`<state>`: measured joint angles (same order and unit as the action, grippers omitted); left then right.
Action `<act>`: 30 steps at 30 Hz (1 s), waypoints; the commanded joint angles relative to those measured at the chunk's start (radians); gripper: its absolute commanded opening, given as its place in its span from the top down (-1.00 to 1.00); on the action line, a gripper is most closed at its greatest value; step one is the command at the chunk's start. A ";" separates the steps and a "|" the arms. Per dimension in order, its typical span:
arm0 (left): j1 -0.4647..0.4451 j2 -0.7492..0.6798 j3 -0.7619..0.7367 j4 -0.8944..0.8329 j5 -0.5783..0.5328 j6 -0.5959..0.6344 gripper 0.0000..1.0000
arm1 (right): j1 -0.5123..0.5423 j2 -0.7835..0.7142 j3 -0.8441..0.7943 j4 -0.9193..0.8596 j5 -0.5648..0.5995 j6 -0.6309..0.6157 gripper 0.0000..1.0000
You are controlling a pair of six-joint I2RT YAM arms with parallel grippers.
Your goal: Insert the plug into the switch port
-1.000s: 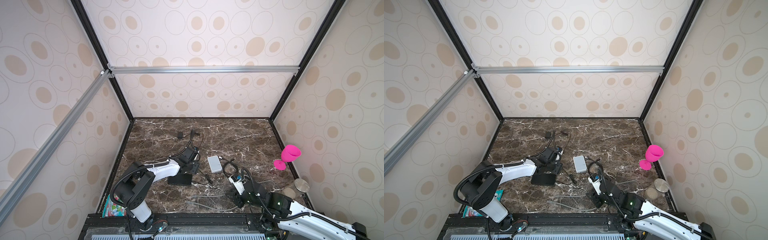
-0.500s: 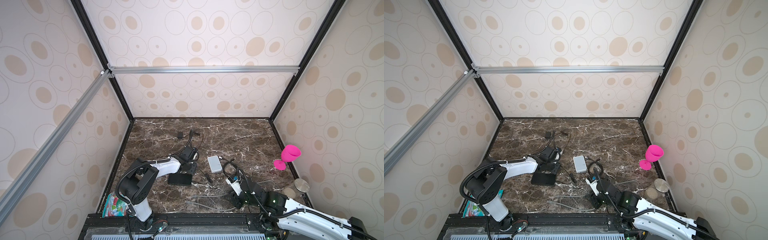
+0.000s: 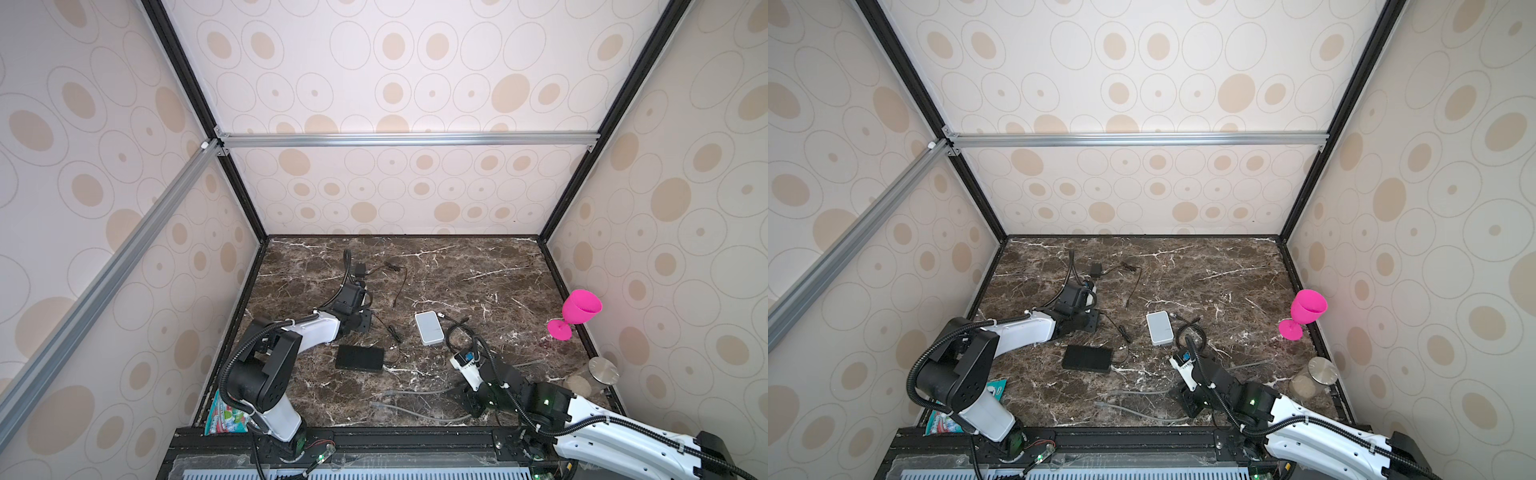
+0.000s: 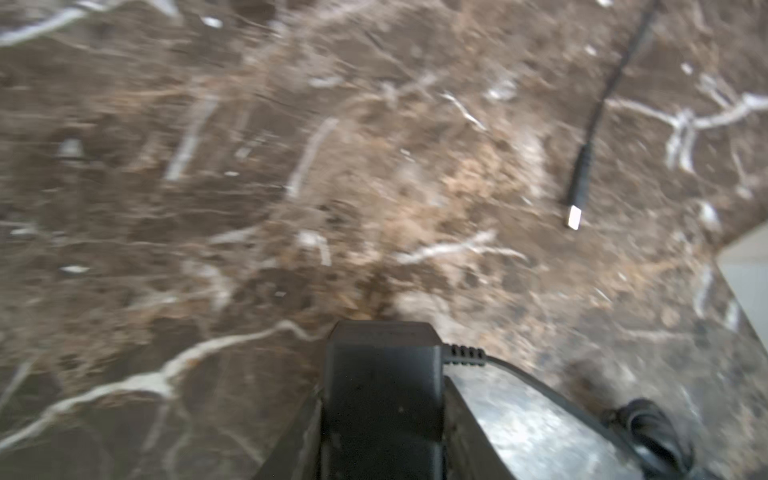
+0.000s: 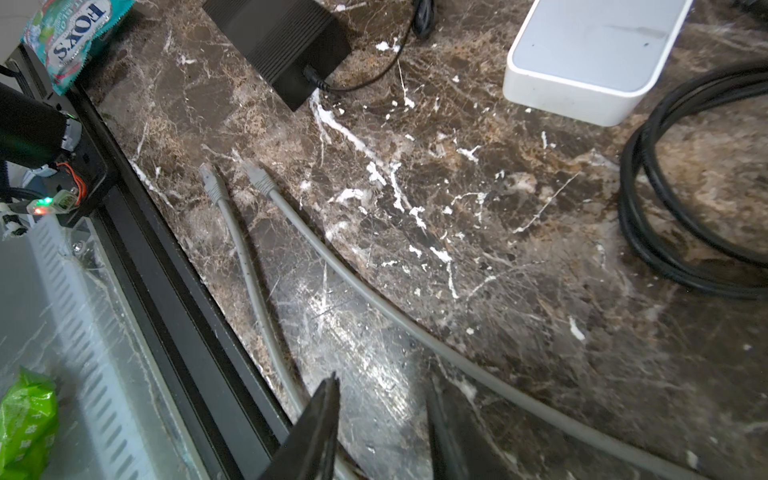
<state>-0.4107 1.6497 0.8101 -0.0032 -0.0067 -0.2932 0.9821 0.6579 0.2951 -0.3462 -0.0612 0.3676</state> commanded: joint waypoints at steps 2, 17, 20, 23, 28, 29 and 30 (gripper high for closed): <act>0.041 -0.020 -0.015 0.056 -0.058 -0.026 0.20 | 0.012 0.032 0.007 0.027 -0.019 -0.010 0.29; 0.241 -0.054 -0.100 0.115 -0.081 -0.079 0.00 | 0.029 0.093 0.022 0.035 -0.013 -0.014 0.30; 0.270 -0.048 -0.090 0.121 -0.068 -0.087 0.00 | 0.030 0.095 0.023 0.034 -0.011 -0.014 0.30; 0.299 -0.035 -0.087 0.139 -0.036 -0.093 0.00 | 0.034 0.094 0.022 0.033 -0.005 -0.014 0.30; 0.335 -0.009 -0.075 0.162 0.006 -0.107 -0.01 | 0.035 0.098 0.024 0.033 -0.002 -0.013 0.30; 0.343 -0.005 -0.070 0.168 0.010 -0.110 -0.02 | 0.035 0.100 0.024 0.033 -0.002 -0.013 0.30; 0.349 -0.001 -0.068 0.172 0.019 -0.112 -0.02 | 0.035 0.102 0.025 0.033 -0.002 -0.013 0.30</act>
<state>-0.0830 1.6329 0.7116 0.1394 -0.0135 -0.3824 1.0088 0.7528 0.2955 -0.3199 -0.0746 0.3546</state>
